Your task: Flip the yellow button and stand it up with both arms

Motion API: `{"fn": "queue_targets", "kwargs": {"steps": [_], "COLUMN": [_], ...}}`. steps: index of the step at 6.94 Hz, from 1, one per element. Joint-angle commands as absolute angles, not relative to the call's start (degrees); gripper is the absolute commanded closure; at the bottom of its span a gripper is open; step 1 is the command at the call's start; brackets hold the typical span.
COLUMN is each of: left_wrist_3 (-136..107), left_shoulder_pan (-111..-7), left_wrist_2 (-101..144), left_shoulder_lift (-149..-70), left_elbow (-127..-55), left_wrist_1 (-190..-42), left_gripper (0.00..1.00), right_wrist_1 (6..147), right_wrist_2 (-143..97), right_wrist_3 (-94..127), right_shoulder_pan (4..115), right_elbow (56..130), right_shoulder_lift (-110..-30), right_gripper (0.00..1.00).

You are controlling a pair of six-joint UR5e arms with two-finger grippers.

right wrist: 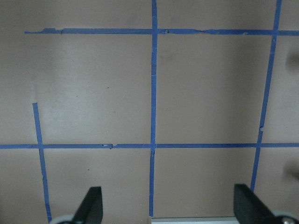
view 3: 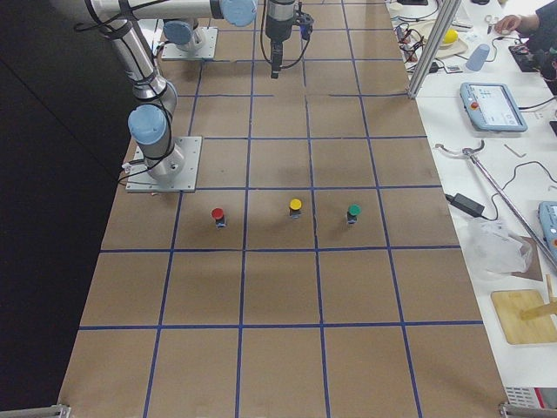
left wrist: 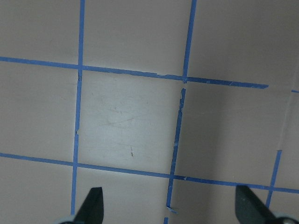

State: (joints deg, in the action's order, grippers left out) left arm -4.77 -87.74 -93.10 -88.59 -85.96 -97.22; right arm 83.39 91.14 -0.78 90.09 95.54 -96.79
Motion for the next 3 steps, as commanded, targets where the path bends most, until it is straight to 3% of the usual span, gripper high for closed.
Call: {"fn": "queue_targets", "kwargs": {"steps": [1,3], "left_wrist_3": [-4.8,-4.7], "left_shoulder_pan": [-87.7,-87.7], "left_wrist_2": [-93.1,-93.2], "left_shoulder_lift": [-88.6,-88.6], "left_elbow": [-86.0,-86.0], "left_wrist_1": [-97.2,-97.3], "left_gripper": [0.0,0.0], "right_wrist_1": [83.4,83.4], "right_wrist_2": [90.8,91.2], "right_wrist_3": [-0.7,-0.7], "right_shoulder_pan": [90.1,90.1], "right_elbow": [95.5,95.5], "right_shoulder_lift": [-96.9,-96.9], "right_gripper": [0.0,0.0]}}
